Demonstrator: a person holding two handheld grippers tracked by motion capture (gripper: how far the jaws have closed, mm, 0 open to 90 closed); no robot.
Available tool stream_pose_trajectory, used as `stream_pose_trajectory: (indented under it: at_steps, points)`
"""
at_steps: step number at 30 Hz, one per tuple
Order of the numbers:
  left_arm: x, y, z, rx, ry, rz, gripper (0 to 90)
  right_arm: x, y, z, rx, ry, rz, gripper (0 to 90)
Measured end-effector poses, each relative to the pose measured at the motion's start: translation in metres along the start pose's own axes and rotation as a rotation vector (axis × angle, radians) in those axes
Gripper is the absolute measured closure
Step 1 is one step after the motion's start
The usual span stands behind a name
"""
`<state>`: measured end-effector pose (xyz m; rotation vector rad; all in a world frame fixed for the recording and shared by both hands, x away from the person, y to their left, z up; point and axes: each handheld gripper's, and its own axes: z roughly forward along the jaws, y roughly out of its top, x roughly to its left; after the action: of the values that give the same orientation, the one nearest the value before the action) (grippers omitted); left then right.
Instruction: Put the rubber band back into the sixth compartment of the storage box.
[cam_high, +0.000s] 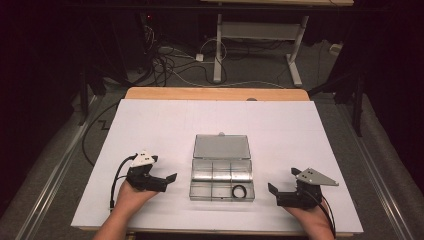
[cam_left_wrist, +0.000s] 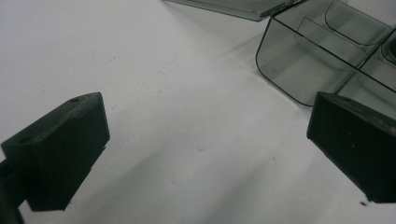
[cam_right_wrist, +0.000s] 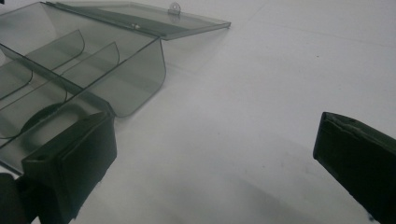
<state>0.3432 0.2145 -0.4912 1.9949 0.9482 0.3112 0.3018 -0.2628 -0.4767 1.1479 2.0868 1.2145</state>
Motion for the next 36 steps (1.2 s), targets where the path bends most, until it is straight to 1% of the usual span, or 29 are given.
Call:
stream_pose_trajectory:
  at_steps: [3, 5, 7, 9, 12, 16, 17, 21, 23, 28, 30, 32, 36]
  points:
    - [0.000, 0.001, 0.001, -0.001, 0.003, -0.002, 0.0, -0.001, 0.006, 0.006, -0.012, 0.008, -0.002, 0.3]
    - [0.000, 0.002, 0.002, 0.008, 0.009, 0.000, 0.0, -0.002, 0.010, 0.010, -0.014, 0.015, 0.001, 0.5]
    - [0.000, 0.004, 0.004, 0.008, 0.000, -0.007, 0.0, -0.001, 0.015, 0.016, -0.015, 0.034, 0.008, 0.5]
    - [0.000, 0.005, 0.006, 0.003, -0.003, -0.014, 0.0, 0.000, 0.020, 0.022, -0.013, 0.044, 0.002, 0.4]
    - [0.000, 0.009, 0.009, 0.002, -0.011, -0.012, 0.0, 0.001, 0.028, 0.028, -0.020, 0.046, -0.004, 0.5]
    - [0.001, 0.013, 0.016, 0.022, -0.026, -0.021, 0.0, 0.001, 0.035, 0.038, -0.017, 0.050, -0.003, 0.4]
    - [0.002, 0.014, 0.018, 0.018, -0.030, -0.027, 0.0, 0.000, 0.037, 0.040, -0.018, 0.050, -0.007, 0.4]
    - [0.004, 0.019, 0.021, -0.008, -0.027, -0.046, 0.0, -0.002, 0.043, 0.049, -0.024, 0.049, 0.007, 0.4]
    - [0.005, 0.021, 0.024, -0.022, -0.024, -0.046, 0.0, -0.002, 0.045, 0.053, -0.025, 0.049, 0.017, 0.4]
    - [0.009, 0.027, 0.032, -0.029, -0.039, -0.049, 0.0, -0.005, 0.050, 0.062, -0.020, 0.048, 0.028, 0.4]
    - [0.012, 0.030, 0.036, -0.034, -0.043, -0.057, 0.0, -0.005, 0.052, 0.065, -0.009, 0.050, 0.032, 0.4]
    - [0.015, 0.032, 0.039, -0.041, -0.049, -0.069, 0.0, -0.006, 0.054, 0.067, -0.010, 0.048, 0.031, 0.4]
    - [0.019, 0.039, 0.047, -0.035, -0.048, -0.078, 0.0, -0.008, 0.058, 0.072, -0.011, 0.050, 0.043, 0.6]
